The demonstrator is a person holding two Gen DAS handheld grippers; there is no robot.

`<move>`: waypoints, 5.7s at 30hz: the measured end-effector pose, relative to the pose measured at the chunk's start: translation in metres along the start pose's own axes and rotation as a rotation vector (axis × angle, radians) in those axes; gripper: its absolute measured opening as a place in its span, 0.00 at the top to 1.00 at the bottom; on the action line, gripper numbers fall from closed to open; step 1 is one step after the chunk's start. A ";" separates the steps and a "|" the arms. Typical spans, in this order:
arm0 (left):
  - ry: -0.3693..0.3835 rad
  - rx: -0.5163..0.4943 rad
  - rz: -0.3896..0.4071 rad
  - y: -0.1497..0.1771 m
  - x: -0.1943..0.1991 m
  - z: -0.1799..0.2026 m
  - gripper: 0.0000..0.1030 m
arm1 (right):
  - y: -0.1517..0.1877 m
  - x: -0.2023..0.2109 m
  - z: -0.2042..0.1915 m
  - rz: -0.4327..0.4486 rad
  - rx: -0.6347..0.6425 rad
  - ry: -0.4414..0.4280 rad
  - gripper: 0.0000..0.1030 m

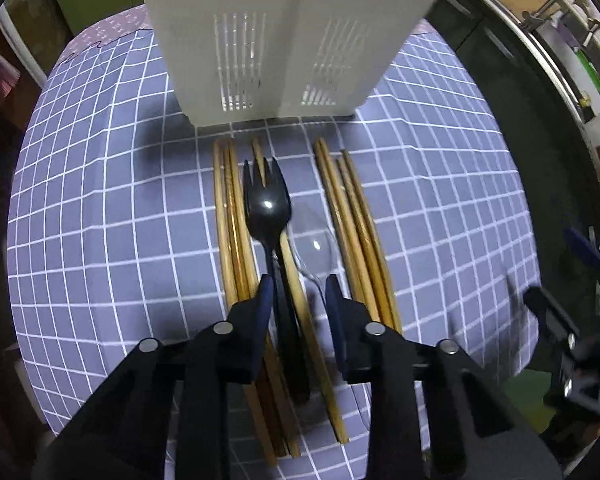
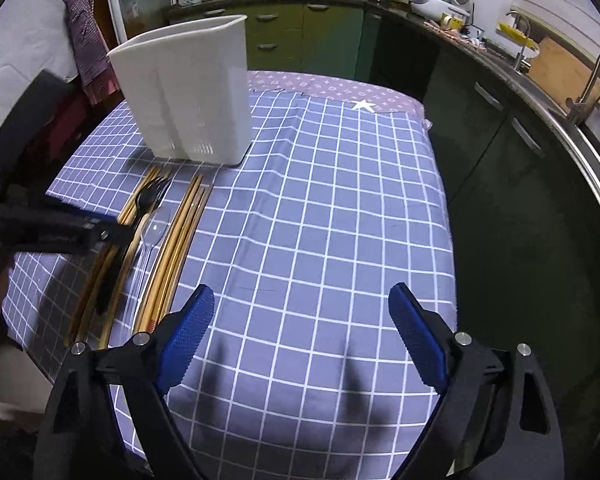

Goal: Organize utensils
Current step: 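Reach down and grasp the black plastic fork with the left gripper, then grasp the clear plastic spoon with the right gripper while the left gripper lifts the fork, then drop the fork into the white holder with the left gripper while the right gripper lifts the spoon, then lower the spoon into the white holder and open the right gripper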

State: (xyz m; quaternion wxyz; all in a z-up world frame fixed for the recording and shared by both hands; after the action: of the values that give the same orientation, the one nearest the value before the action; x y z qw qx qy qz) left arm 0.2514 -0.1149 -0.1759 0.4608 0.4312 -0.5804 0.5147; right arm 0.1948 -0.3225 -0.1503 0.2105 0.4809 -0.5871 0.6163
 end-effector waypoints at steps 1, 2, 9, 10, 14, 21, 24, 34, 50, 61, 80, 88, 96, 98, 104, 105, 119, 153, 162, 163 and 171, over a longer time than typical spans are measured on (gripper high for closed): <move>-0.007 0.003 -0.001 -0.003 -0.002 0.000 0.77 | 0.002 0.000 -0.001 0.000 0.001 -0.004 0.14; -0.011 0.004 -0.004 -0.006 -0.005 0.000 0.78 | 0.002 -0.001 -0.001 -0.002 0.002 -0.009 0.14; -0.034 0.009 -0.026 -0.016 -0.020 0.001 0.84 | 0.003 -0.003 -0.004 0.001 0.009 -0.022 0.14; -0.034 0.009 -0.028 -0.017 -0.021 0.000 0.85 | 0.004 -0.003 -0.005 0.001 0.011 -0.023 0.14; -0.034 0.006 -0.025 -0.016 -0.022 -0.006 0.88 | 0.003 -0.005 -0.006 -0.005 0.016 -0.019 0.14; -0.044 -0.013 -0.032 -0.014 -0.019 -0.014 0.89 | 0.003 -0.011 -0.010 -0.022 0.031 -0.004 0.14; -0.056 -0.025 -0.030 -0.013 -0.019 -0.012 0.90 | 0.003 -0.010 -0.012 -0.019 0.038 -0.003 0.14; -0.139 -0.075 -0.029 -0.019 -0.027 0.018 0.90 | 0.001 -0.010 -0.017 -0.030 0.051 -0.011 0.14; 0.031 0.013 0.269 -0.007 0.059 -0.022 0.91 | -0.020 -0.028 -0.022 -0.186 0.000 -0.111 0.44; 0.004 0.031 0.427 0.041 0.101 -0.060 0.91 | -0.041 -0.087 -0.092 -0.355 0.035 -0.218 0.82; 0.037 0.022 0.406 0.050 0.088 -0.073 0.91 | -0.047 -0.128 -0.120 -0.438 0.012 -0.189 0.89; 0.033 0.020 0.419 0.051 0.090 -0.071 0.91 | -0.048 -0.135 -0.129 -0.424 0.028 -0.138 0.89; 0.060 0.024 0.496 0.051 0.117 -0.072 0.91 | -0.052 -0.097 -0.120 -0.260 -0.029 -0.265 0.90; 0.071 0.029 0.536 0.045 0.131 -0.072 0.91 | -0.056 -0.074 -0.114 -0.177 -0.041 -0.297 0.91; 0.103 0.059 0.715 0.003 0.177 -0.065 0.91 | -0.071 -0.008 -0.086 0.030 -0.066 -0.350 0.91; 0.111 0.067 0.757 -0.009 0.185 -0.063 0.91 | -0.074 0.002 -0.081 0.061 -0.070 -0.359 0.91; -0.005 0.116 1.013 -0.102 0.156 -0.039 0.91 | -0.109 0.083 -0.039 0.253 -0.048 -0.368 0.91; -0.019 0.050 0.508 0.002 0.105 -0.082 0.67 | -0.216 0.001 -0.048 0.233 -0.018 -0.159 0.82; -0.042 0.021 0.333 0.004 0.064 -0.075 0.67 | -0.201 0.031 -0.048 0.240 0.013 -0.170 0.80; -0.036 0.024 0.308 0.004 0.059 -0.075 0.67 | -0.204 0.027 -0.050 0.228 0.017 -0.170 0.80; -0.052 0.004 0.275 0.015 0.056 -0.078 0.67 | -0.210 -0.013 -0.063 0.036 0.108 -0.028 0.70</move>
State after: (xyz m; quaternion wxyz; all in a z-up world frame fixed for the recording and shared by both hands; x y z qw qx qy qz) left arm 0.2320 -0.0371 -0.1202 0.3698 0.3617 -0.6447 0.5629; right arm 0.3515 -0.2138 -0.0419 0.1648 0.4895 -0.5645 0.6438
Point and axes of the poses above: each gripper's, at about its wrist camera, not at the fingertips, and x roughly against the way its jaws point, z to its right, y to its underside, the point moved 3 cm from there along -x, roughly the way its jaws point, and after that the axes turned 11 degrees about -y, right-handed, at the moved point
